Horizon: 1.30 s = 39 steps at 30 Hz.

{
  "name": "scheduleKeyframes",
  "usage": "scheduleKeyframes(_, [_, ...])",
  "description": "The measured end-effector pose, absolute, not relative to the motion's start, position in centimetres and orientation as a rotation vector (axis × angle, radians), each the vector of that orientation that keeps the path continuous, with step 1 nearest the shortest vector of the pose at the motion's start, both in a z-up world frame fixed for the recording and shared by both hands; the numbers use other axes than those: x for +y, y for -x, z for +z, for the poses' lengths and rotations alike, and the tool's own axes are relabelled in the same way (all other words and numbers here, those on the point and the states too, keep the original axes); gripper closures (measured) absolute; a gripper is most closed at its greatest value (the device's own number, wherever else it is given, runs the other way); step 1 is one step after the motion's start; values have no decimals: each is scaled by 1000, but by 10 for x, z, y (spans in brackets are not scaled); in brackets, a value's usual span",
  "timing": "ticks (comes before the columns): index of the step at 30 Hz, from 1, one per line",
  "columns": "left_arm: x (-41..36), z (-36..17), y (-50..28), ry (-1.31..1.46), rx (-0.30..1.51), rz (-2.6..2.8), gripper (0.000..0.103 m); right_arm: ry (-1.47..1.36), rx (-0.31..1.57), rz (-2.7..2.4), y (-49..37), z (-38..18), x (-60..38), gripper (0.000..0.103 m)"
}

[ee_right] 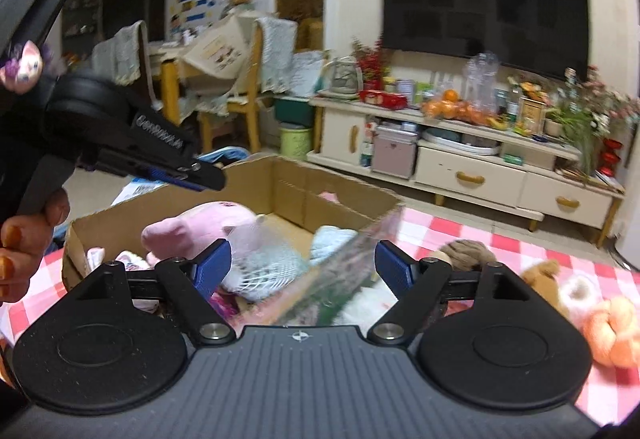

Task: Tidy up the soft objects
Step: 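Carry both held items into the cardboard box and open both tools, then withdraw both tools from the box back over the table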

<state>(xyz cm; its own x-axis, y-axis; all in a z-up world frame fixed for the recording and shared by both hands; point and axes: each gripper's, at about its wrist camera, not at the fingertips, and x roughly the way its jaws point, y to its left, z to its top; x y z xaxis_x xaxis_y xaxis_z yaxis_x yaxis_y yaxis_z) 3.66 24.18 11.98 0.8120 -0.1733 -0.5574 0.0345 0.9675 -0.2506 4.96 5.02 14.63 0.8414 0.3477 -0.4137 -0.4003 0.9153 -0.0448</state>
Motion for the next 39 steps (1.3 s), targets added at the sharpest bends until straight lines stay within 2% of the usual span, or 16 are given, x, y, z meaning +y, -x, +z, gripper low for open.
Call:
scheduleKeyframes(3, [240,118,-32,212,601,-111,72,92,400,357,-38,147,39,4])
scheduleKeyframes(5, [237,117,-30,188,585,-107,60,56,398,336,-33,148,31,4])
scheduleKeyframes(7, [237,114,-25,166,563,-82,44,20,400,318,-26,148,22,4])
scheduleKeyframes(9, [239,109,-21,155,541,-50,36,-6,401,297,-23,147,14,4])
scheduleKeyframes(18, [228,91,-12,68,470,2,29,-128,415,190,-8,130,-21,3])
scheduleKeyframes(33, [196,89,-5,-50,488,61,30,-258,459,3,-8,101,-63,3])
scheduleKeyframes(39, [201,99,-6,-9,479,51,28,-257,455,-23,0,99,-66,3])
